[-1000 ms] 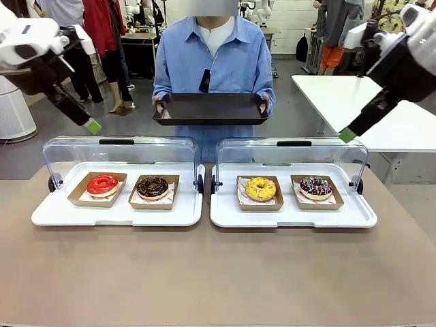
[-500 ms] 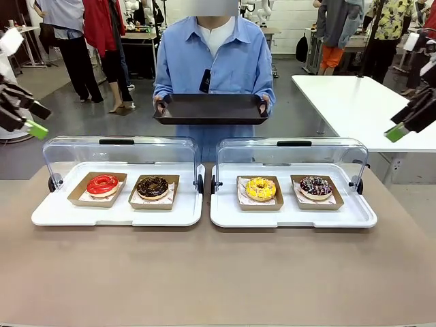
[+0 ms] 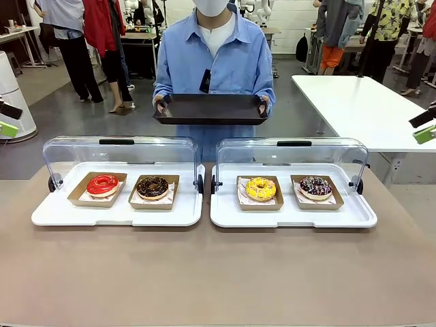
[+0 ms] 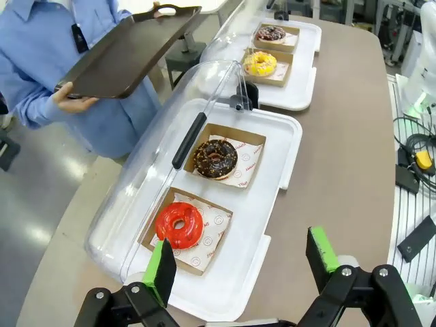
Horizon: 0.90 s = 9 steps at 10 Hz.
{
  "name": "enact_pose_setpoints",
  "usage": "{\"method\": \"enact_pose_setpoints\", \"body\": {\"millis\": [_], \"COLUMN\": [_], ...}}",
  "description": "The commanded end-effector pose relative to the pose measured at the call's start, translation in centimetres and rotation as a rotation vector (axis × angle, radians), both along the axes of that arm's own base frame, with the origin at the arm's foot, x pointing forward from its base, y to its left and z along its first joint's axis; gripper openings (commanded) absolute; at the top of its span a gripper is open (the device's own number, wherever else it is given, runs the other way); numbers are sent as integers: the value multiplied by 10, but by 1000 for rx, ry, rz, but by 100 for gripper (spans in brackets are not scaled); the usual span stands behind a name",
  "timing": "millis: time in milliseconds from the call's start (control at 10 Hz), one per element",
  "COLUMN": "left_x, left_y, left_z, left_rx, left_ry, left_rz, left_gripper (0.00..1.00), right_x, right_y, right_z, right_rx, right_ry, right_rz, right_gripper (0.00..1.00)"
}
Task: Provide the desired donut to the person.
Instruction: Pick up and lift the Paper togo box containing the Donut pointed at by the person.
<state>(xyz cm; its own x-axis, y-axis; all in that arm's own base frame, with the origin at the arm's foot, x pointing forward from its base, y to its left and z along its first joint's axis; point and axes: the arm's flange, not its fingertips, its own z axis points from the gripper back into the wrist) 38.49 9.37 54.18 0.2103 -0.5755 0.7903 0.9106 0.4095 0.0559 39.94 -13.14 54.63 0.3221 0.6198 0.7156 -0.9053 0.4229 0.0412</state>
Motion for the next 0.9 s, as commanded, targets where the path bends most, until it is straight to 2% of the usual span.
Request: {"method": "enact_pose_setpoints", "body": {"millis": [0, 200, 400, 700, 800], "left_x": [-5, -14, -12, -14, -16], "left_y": [17, 40, 52, 62, 60], "left_z": [-9, -15, -25, -37, -39], "left_rx": [-72, -175, -201, -218, -218], "left_ry": [-46, -58, 8, 64, 74], "left_rz": [-3, -6, -26, -85, -88], "left_gripper": [100, 100, 100, 100, 100], "right_x": [7, 6, 1, -9, -9], "right_y": [-15, -25, -34, -49, -51], "right_z": [-5, -14, -19, -26, -26], "right_rx": [119, 175, 229, 325, 325], "right_ry": [-31, -37, -44, -86, -78], "right_rz": [75, 89, 125, 176, 172], "right_gripper": [100, 100, 100, 100, 100]}}
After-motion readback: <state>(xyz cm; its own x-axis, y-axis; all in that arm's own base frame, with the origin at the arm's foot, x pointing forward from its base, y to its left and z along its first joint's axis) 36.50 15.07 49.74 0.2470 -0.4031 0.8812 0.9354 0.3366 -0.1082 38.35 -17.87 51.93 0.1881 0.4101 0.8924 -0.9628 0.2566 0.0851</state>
